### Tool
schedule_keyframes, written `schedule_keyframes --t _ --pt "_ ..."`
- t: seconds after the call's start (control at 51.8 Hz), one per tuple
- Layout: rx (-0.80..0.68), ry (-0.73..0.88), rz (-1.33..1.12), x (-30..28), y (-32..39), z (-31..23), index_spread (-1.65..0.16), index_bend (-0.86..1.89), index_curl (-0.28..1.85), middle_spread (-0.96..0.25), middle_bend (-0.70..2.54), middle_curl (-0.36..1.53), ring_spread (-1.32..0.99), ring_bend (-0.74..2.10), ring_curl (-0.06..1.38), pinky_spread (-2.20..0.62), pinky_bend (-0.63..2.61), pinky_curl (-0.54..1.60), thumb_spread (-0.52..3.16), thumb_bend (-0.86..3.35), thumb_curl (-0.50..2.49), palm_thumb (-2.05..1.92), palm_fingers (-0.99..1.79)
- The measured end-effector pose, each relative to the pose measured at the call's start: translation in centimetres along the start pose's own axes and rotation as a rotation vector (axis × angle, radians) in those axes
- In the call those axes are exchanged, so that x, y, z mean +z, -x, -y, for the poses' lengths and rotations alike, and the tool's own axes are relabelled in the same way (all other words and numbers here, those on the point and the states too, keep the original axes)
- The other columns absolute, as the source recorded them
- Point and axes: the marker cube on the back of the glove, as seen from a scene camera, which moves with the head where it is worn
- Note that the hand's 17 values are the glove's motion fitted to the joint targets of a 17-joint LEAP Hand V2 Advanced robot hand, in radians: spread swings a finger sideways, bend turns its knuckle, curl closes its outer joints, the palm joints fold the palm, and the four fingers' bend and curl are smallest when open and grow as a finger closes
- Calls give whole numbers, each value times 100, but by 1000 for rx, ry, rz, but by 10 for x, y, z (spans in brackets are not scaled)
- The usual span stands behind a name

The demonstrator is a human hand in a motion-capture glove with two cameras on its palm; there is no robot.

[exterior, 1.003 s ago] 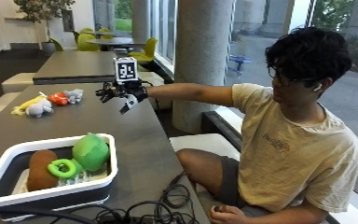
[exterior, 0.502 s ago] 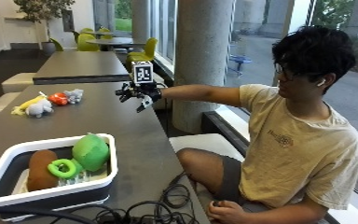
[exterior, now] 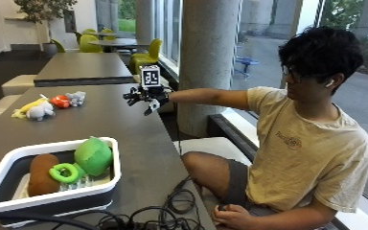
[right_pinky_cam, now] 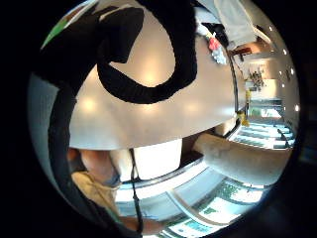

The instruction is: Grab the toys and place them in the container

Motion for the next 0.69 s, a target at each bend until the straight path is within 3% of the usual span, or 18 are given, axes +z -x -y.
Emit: schedule_keyframes --t 0.212,0.289,0.386,0.502,0.617,0.694 --pt "14 10 -124 -7 -9 -2 -32 19 42 0 11 16 2 17 23 2 110 32 147 0 32 29 -14" --pt "71 1 -38 -6 -1 -4 -32 19 43 0 11 16 2 17 23 2 109 32 147 -1 32 29 -14" --pt "24 1 -107 -11 -7 -4 -32 19 43 0 11 16 2 17 23 2 109 32 147 -1 32 29 -14" --pt "116 -21 -3 -11 8 -5 -32 19 43 0 11 16 2 17 23 2 109 33 147 -1 32 29 -14" --pt "76 -16 -149 -18 -13 -8 -32 19 43 0 11 15 2 17 23 2 109 33 147 0 32 29 -14" --pt "29 -18 -107 -15 -9 -7 -32 19 43 0 11 15 2 18 23 2 109 33 147 -1 32 29 -14"
